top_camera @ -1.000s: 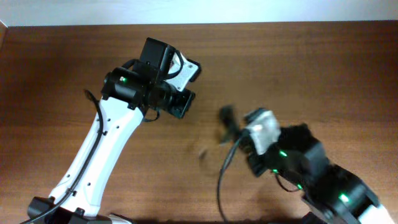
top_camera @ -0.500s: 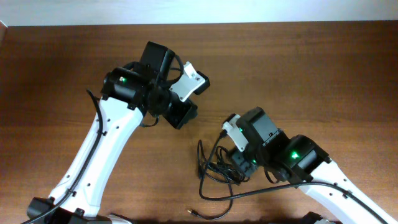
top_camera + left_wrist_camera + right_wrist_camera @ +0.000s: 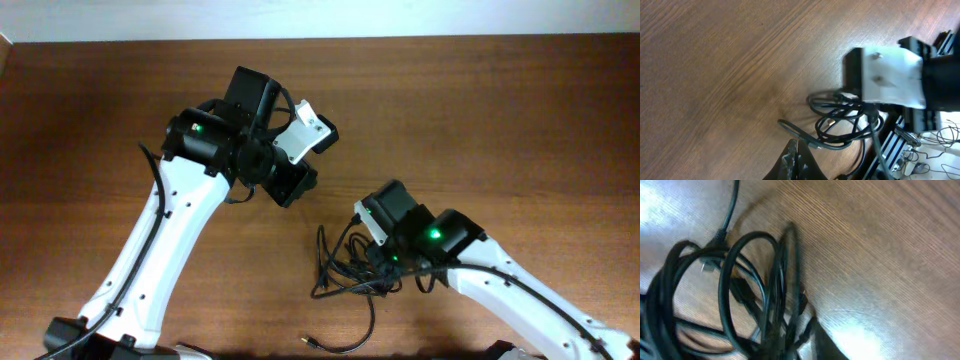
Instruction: Untangle cables
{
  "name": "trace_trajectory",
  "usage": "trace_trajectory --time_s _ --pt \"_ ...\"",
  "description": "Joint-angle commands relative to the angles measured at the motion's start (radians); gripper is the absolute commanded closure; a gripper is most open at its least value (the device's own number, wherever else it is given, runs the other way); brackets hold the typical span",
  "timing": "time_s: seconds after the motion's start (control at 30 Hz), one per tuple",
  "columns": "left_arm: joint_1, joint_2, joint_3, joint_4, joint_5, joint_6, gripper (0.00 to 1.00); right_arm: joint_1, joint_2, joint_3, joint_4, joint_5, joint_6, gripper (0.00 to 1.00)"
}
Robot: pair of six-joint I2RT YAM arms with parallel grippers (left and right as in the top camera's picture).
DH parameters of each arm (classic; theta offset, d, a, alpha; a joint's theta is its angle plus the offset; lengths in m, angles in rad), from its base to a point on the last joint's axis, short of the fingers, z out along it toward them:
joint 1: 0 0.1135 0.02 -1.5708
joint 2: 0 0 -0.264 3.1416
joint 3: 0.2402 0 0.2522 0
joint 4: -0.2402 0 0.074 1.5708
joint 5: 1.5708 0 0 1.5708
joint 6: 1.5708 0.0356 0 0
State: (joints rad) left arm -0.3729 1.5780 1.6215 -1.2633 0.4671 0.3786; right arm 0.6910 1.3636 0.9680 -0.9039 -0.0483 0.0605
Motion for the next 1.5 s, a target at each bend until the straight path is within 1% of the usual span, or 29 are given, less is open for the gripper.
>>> trace_trajectory --time_s 0.0,0.1,0.17,0.2,0.27,0.33,0.4,0.5,0.53,0.6,0.63,0.7,0.73,0.77,0.83,0.9,0.97,1.03,1.07,1.1,1.13,1.17,1.23,1.27,1.3,1.37,1.4,1.43,1.47 --pt "0.001 -0.021 0.003 0.002 0.004 0.017 0.97 0.002 0.052 -0.005 0.015 0.008 0.008 0.96" --pt "0.001 -0.021 0.003 0.002 0.004 0.017 0.96 0.002 0.035 0.009 0.03 0.001 0.02 0.96" --pt "0.001 -0.021 0.003 0.001 0.004 0.017 0.96 0.002 0.0 0.111 0.021 0.002 0.024 0.96" --pt "0.001 -0.021 0.003 0.001 0.004 0.017 0.96 0.002 -0.019 0.183 0.018 0.006 0.023 0.96" --pt "0.001 -0.021 0.003 -0.011 0.005 0.017 0.97 0.002 -0.06 0.454 0.014 0.043 0.022 0.96" --pt "0.001 -0.021 0.003 -0.013 0.004 0.017 0.97 0.002 -0.073 0.655 -0.029 0.146 -0.022 0.96" --pt "0.001 -0.021 0.003 -0.013 0.004 0.017 0.97 0.002 -0.073 0.83 -0.12 0.3 -0.064 0.96" --pt "0.001 -0.021 0.003 -0.013 0.005 0.017 0.97 0.002 -0.076 0.959 -0.254 0.588 -0.064 0.96" --pt "0.001 -0.021 0.003 -0.012 0.017 0.016 0.96 0.002 -0.083 0.972 -0.274 0.602 -0.064 0.96" --pt "0.0 -0.021 0.002 0.012 0.148 0.017 0.81 0.002 -0.095 0.974 -0.285 0.502 -0.063 0.96" --pt "-0.007 -0.021 0.002 0.032 0.208 0.018 0.64 0.002 -0.095 0.974 -0.285 0.443 -0.063 0.96" --pt "-0.053 -0.019 0.0 0.08 0.217 0.043 0.19 0.002 -0.095 0.974 -0.285 0.407 -0.063 0.96" --pt "-0.084 -0.015 -0.005 0.08 0.207 0.123 0.13 0.002 -0.095 0.974 -0.285 0.407 -0.063 0.96" --pt "-0.122 -0.003 -0.013 0.082 0.152 0.153 0.14 0.002 -0.096 0.974 -0.285 0.407 -0.063 0.96" --pt "-0.206 0.058 -0.019 0.087 0.005 0.154 0.16 0.002 -0.098 0.975 -0.285 0.407 -0.063 0.96" --pt "-0.252 0.129 -0.019 0.091 -0.046 0.154 0.16 0.002 -0.102 0.975 -0.286 0.407 -0.063 0.96" --pt "-0.278 0.233 -0.019 0.115 -0.045 0.154 0.16 0.002 -0.124 0.975 -0.286 0.407 -0.064 0.96" --pt "-0.293 0.332 -0.019 0.153 -0.045 0.154 0.35 0.002 -0.163 0.975 -0.286 0.407 -0.064 0.96" --pt "-0.297 0.373 -0.019 0.17 -0.045 0.154 0.57 0.002 -0.181 0.975 -0.288 0.407 -0.064 0.96" --pt "-0.298 0.403 -0.019 0.179 -0.045 0.154 0.82 0.002 -0.195 0.975 -0.291 0.407 -0.064 0.96" --pt "-0.298 0.417 -0.019 0.183 -0.046 0.154 0.93 0.002 -0.206 0.975 -0.296 0.407 -0.064 0.96" --pt "-0.296 0.42 -0.019 0.182 -0.071 0.154 1.0 0.002 -0.213 0.975 -0.311 0.412 -0.064 0.96" --pt "-0.296 0.42 -0.019 0.145 -0.217 0.153 1.0 0.002 -0.213 0.975 -0.341 0.486 -0.064 0.96" --pt "-0.293 0.42 -0.019 0.101 -0.311 0.153 1.0 0.002 -0.213 0.975 -0.354 0.55 -0.058 0.96" --pt "-0.282 0.42 -0.019 0.072 -0.373 0.153 1.0 0.002 -0.215 0.975 -0.362 0.649 -0.015 0.96" --pt "-0.208 0.42 -0.019 0.066 -0.533 0.028 1.0 0.002 -0.234 0.975 -0.384 0.81 0.063 0.96" --pt "-0.145 0.42 -0.019 0.066 -0.603 -0.05 1.0 0.002 -0.25 0.975 -0.4 0.878 0.101 0.96" --pt "-0.08 0.42 -0.019 0.067 -0.646 -0.129 1.0 0.002 -0.266 0.975 -0.413 0.925 0.118 0.96" --pt "-0.015 0.42 -0.019 0.066 -0.65 -0.185 1.0 0.002 -0.283 0.975 -0.419 0.94 0.118 0.96"
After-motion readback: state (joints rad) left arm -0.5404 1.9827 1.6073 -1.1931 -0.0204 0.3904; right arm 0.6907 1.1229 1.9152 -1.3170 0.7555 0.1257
